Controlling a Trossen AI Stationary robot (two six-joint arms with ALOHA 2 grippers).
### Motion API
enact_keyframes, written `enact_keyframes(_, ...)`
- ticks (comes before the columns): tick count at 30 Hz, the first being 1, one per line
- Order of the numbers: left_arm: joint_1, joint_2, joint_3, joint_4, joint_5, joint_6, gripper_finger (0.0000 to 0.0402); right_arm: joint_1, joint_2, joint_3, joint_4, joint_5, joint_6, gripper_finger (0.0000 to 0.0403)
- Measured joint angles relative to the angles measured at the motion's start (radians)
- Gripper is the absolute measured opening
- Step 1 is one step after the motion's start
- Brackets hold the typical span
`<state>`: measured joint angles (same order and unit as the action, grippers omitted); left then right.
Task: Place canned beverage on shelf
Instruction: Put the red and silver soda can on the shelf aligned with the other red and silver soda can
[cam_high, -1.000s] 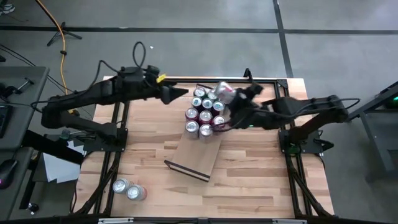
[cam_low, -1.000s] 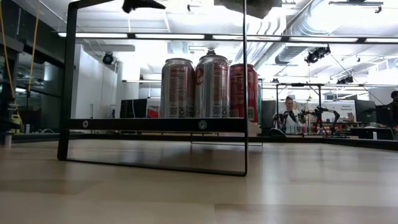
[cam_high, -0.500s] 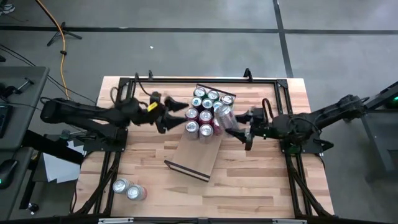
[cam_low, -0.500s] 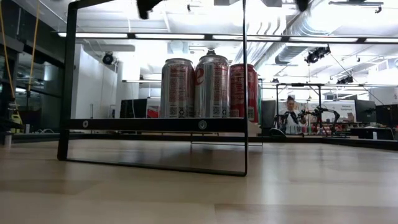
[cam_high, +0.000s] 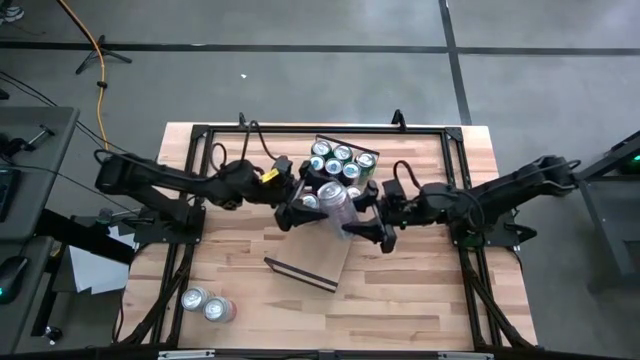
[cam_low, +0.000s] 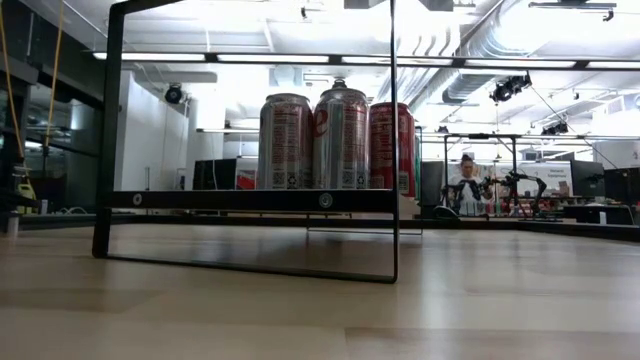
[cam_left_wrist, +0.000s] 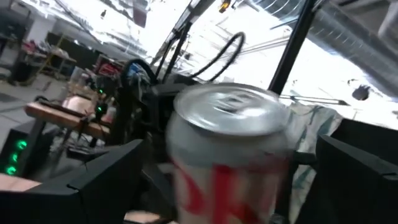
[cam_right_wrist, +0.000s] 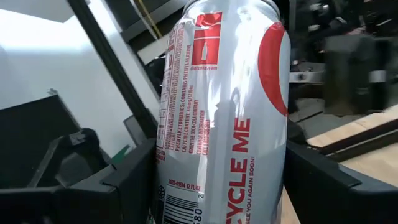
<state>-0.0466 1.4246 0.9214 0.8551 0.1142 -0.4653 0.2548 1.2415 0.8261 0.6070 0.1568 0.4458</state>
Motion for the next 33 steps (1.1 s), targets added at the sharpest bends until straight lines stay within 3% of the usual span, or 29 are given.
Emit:
enact_keyframes(12, -0.003, 0.035, 0.032, -0.015, 0.037, 0.005, 0.0381, -0.001, 0.025, 0.020, 0.004, -0.025, 0.046, 0.0279)
enact_keyframes(16, -0.003, 0.035, 0.032, -0.014, 0.015, 0.005, 0.0334, -0.007, 0.025, 0.020, 0.003, -0.035, 0.052, 0.0279)
enact_keyframes(25, -0.003, 0.035, 0.032, -0.012, 0.003, 0.007, 0.0163, -0.007, 0.024, 0.020, 0.003, -0.036, 0.055, 0.0279)
enact_keyframes(30, 0.005, 0.026, 0.032, -0.048, 0.008, 0.001, 0.0161, -0.009, 0.024, 0.020, -0.002, -0.038, 0.079, 0.0286)
enact_keyframes(33, 0.025, -0.001, 0.033, -0.121, 0.011, 0.006, 0.0161, -0.014, 0.018, 0.020, -0.022, -0.034, 0.115, 0.0328)
